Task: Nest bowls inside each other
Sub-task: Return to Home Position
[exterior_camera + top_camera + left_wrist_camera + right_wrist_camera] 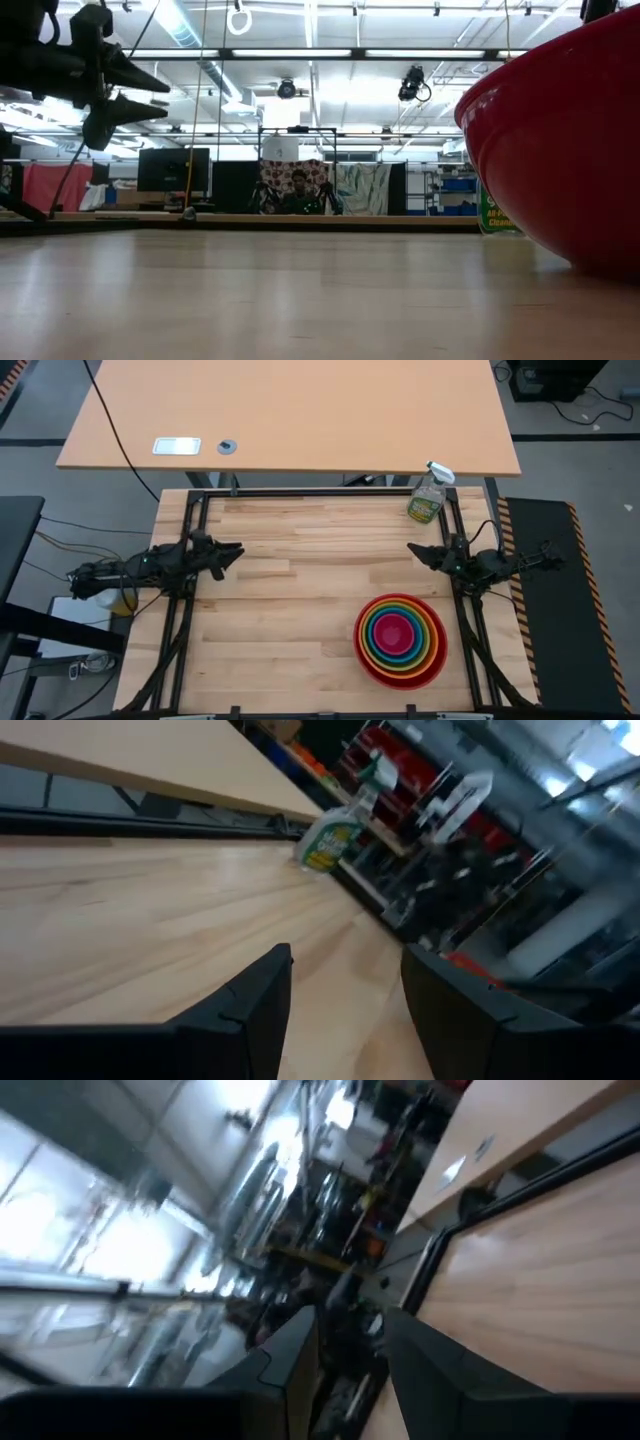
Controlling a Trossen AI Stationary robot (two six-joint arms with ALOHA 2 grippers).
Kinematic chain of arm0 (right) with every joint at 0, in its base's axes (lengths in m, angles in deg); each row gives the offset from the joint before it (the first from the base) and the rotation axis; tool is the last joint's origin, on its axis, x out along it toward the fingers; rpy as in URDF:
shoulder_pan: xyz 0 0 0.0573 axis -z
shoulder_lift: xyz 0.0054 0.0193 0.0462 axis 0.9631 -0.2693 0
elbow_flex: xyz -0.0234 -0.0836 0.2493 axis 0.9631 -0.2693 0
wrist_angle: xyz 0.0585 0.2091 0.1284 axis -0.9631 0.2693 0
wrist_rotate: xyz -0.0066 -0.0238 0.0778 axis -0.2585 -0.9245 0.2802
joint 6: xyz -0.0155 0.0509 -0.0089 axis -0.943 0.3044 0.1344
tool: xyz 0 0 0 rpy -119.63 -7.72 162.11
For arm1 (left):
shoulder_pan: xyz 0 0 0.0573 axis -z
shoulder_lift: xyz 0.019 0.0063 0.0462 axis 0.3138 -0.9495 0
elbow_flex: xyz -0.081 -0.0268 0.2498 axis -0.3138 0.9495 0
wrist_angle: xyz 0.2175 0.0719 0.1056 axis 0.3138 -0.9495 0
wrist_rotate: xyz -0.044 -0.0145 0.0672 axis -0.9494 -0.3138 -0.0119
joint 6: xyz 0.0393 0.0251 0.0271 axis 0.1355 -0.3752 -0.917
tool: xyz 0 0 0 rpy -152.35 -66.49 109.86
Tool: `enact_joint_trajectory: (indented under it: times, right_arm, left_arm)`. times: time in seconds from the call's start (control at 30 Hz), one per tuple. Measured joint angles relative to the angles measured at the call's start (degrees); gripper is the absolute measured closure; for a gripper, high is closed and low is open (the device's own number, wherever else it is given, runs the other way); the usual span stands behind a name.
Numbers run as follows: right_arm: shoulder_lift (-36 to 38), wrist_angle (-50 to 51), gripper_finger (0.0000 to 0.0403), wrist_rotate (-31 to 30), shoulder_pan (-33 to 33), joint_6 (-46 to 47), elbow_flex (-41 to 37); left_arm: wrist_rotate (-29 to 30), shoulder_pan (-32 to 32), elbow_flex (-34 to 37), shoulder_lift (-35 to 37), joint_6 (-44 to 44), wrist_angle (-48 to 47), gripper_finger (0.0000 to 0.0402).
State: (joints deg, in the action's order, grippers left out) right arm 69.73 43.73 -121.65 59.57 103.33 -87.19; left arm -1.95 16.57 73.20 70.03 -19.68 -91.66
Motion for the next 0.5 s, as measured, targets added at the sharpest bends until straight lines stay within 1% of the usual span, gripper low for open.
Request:
enact_joint_trajectory:
  times: [0.1,0.2,0.27,0.3,0.33,0.4,0.43,0.5]
  right_arm:
    - [0.0,1.0,0.0275,4.6,0.0,-2.2,0.0]
    - [0.0,5.5,0.0275,10.8,0.0,-11.3,0.0]
    - [0.0,9.4,0.0275,13.3,0.0,-18.0,0.0]
    - [-0.3,9.4,0.0275,13.8,0.0,-23.2,0.1]
    - [-0.8,9.3,0.0275,13.7,0.0,-30.2,0.1]
    - [-1.2,9.4,0.0275,11.7,0.4,-48.3,0.2]
    - [-1.3,9.4,0.0275,10.8,0.5,-56.0,0.2]
    - [-1.4,9.3,0.0275,10.4,0.5,-66.6,0.2]
  left_arm:
    - [-0.5,0.0,0.0,0.0,-3.8,-2.6,0.0209]
    - [-0.7,0.0,0.0,0.0,-9.9,-7.4,0.0209]
    - [1.0,0.0,0.0,0.0,-15.9,-9.7,0.0209]
    - [2.7,0.0,0.0,0.0,-18.7,-10.2,0.0209]
    - [4.9,0.0,0.0,0.0,-21.5,-10.2,0.0209]
    - [8.3,-0.1,0.0,0.0,-27.8,-10.2,0.0209]
    - [9.2,-0.1,0.0,0.0,-30.9,-10.2,0.0209]
    - [9.3,-0.1,0.0,0.0,-35.5,-10.2,0.0209]
